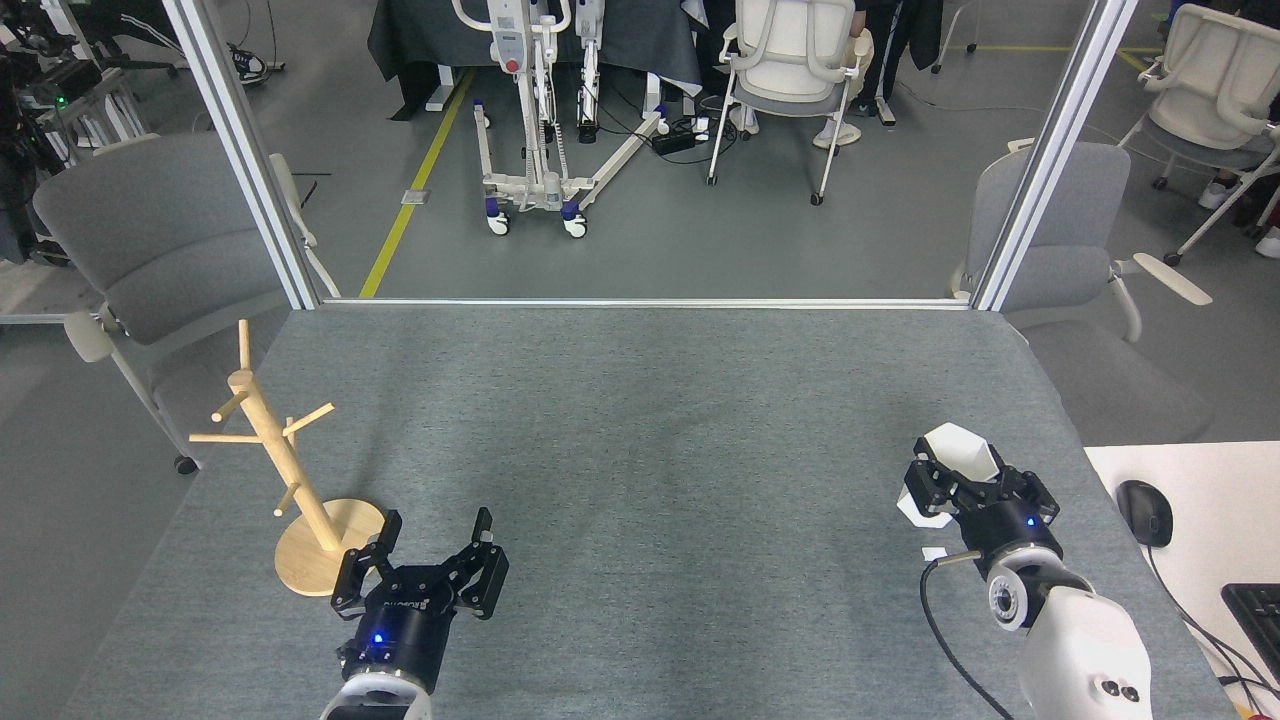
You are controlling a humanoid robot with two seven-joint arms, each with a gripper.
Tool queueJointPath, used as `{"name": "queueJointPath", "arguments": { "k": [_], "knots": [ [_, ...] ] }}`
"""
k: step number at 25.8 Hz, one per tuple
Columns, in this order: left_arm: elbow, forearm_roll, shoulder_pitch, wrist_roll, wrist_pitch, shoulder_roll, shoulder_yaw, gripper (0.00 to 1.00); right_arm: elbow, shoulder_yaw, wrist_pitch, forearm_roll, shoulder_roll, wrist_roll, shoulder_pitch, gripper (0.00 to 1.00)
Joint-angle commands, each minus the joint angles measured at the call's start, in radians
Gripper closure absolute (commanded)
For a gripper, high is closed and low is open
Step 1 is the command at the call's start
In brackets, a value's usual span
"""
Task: Hang cup on storage rack
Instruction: 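Carry the cup with the right gripper toward the left gripper at center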
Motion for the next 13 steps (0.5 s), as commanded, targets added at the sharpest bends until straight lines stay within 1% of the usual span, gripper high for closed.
{"name": "queueJointPath", "arguments": {
  "k": [1,3,5,7,9,11,13],
  "knots": [
    [-0.005,-0.001,0.003,0.008,-0.029,0.001,-0.009,0.0,-0.157,0.002,-0.002,-0.132,0.007,0.176,0.007,0.87],
    [-0.005,-0.002,0.003,0.009,-0.037,0.007,-0.024,0.01,-0.224,0.005,0.0,-0.137,0.018,0.192,0.03,0.91],
    [-0.005,-0.004,0.003,0.009,-0.038,0.013,-0.056,0.01,-0.306,0.009,0.009,-0.137,0.019,0.195,0.067,1.0],
    [-0.004,-0.006,0.001,0.009,-0.04,0.017,-0.101,0.01,-0.405,0.025,0.024,-0.137,0.039,0.199,0.102,1.0],
    [-0.004,-0.01,-0.005,0.009,-0.038,0.025,-0.151,0.01,-0.514,0.071,0.083,-0.138,0.062,0.224,0.124,1.0],
    [-0.005,-0.033,-0.008,0.009,-0.04,0.03,-0.203,0.01,-0.634,0.112,0.167,-0.138,0.064,0.311,0.128,1.0],
    [-0.016,-0.081,-0.012,0.008,-0.048,0.039,-0.289,0.01,-0.74,0.137,0.261,-0.138,0.065,0.402,0.128,1.0]
  ]
}}
